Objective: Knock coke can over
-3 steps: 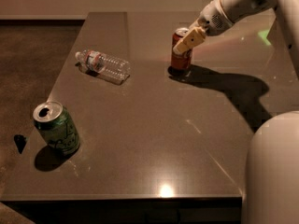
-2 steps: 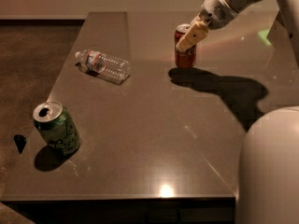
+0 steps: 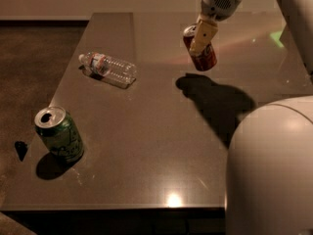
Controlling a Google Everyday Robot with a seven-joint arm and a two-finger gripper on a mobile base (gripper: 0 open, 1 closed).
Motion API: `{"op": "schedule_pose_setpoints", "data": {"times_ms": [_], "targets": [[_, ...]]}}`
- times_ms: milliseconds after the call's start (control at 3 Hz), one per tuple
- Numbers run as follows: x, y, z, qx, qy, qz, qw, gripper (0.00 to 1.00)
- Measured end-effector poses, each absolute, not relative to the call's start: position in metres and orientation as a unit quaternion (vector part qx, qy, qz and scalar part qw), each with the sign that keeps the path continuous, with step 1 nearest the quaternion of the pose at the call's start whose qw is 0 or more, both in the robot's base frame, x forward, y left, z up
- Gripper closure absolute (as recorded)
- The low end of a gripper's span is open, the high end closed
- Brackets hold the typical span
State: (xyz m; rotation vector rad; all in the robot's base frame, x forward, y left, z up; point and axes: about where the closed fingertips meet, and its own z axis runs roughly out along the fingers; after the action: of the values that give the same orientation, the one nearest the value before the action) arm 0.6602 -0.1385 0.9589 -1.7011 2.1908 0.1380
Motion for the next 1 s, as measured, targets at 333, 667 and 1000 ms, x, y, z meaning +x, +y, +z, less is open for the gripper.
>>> {"op": "schedule_pose_setpoints", "data": {"times_ms": [333, 667, 1000], "targets": [[0.651, -0.137, 0.956, -0.637, 0.757, 0.010, 0.145, 1.00], [0.636, -0.136, 0.949, -0.670, 0.733, -0.005, 0.119, 0.82], [0.620, -0.132, 0.939, -0.703, 0.704, -0.004, 0.102, 0.58]]}}
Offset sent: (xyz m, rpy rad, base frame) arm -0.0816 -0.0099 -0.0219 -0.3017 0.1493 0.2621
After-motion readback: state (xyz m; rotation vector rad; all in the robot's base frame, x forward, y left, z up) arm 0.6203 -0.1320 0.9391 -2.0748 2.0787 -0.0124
